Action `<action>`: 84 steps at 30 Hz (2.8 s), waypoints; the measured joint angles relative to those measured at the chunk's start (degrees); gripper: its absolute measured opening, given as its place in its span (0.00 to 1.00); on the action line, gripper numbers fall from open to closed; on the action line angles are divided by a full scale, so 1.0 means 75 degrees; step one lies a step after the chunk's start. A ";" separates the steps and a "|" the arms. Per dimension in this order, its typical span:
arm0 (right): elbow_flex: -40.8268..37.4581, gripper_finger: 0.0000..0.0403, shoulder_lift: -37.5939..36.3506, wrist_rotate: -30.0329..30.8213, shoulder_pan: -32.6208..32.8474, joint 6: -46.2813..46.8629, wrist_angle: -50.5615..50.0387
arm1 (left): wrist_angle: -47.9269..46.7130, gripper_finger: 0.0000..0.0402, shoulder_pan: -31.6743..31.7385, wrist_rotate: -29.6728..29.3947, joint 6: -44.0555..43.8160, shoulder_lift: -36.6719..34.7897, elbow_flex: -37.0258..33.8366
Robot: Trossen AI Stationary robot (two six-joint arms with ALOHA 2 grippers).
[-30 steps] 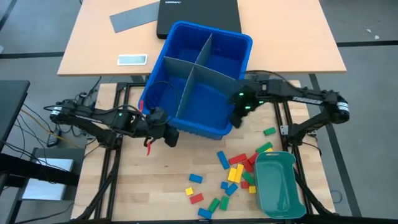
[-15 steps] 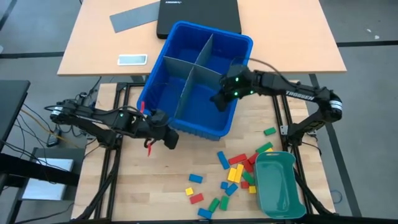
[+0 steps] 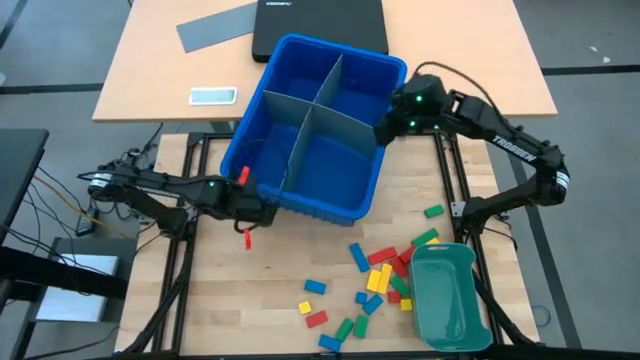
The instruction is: Sort Items/Unsort Items
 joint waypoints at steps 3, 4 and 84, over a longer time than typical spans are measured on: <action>0.0000 0.00 -0.0066 0.0942 -0.0336 -0.0161 0.0050 | -0.0696 0.00 0.0372 -0.0342 -0.0275 -0.0210 0.0000; 0.0000 0.00 -0.0063 0.1144 -0.0495 -0.0218 0.0065 | -0.0875 0.00 0.0543 -0.0433 -0.0299 -0.0316 0.0000; -0.0015 0.00 0.0927 -0.2546 -0.4994 -0.0449 -0.1394 | -0.0798 0.00 0.1264 -0.0438 0.0655 -0.0225 -0.0032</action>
